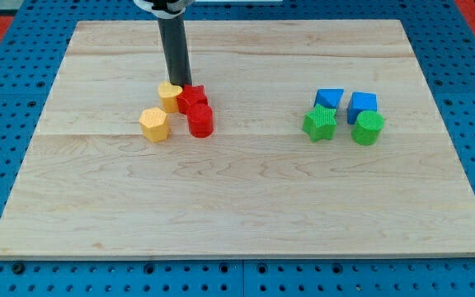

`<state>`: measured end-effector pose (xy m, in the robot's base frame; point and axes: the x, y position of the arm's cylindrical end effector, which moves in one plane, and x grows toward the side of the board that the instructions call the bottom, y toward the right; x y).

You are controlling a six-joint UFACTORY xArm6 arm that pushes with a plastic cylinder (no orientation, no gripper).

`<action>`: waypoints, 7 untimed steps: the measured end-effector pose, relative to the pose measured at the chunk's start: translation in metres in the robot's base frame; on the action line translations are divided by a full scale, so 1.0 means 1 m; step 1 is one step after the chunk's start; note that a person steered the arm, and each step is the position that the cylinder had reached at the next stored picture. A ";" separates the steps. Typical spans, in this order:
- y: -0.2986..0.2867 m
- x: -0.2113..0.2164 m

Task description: Push the yellow hexagon along the yellow heart towards top left

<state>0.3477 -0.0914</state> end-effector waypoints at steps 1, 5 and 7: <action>-0.003 -0.002; 0.073 -0.010; 0.112 0.095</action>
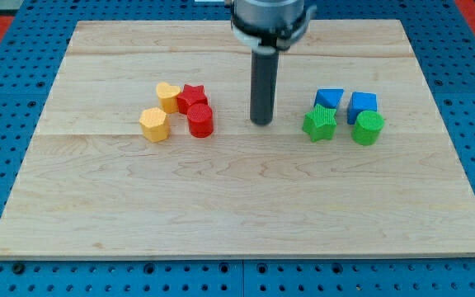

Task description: Push the yellow hexagon along the yellow heart towards top left

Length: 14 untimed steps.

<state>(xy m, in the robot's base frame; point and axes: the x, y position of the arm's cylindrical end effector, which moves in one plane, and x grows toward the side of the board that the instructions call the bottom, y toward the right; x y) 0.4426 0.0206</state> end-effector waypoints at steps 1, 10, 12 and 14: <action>-0.047 0.049; -0.159 -0.112; -0.174 -0.113; -0.206 -0.129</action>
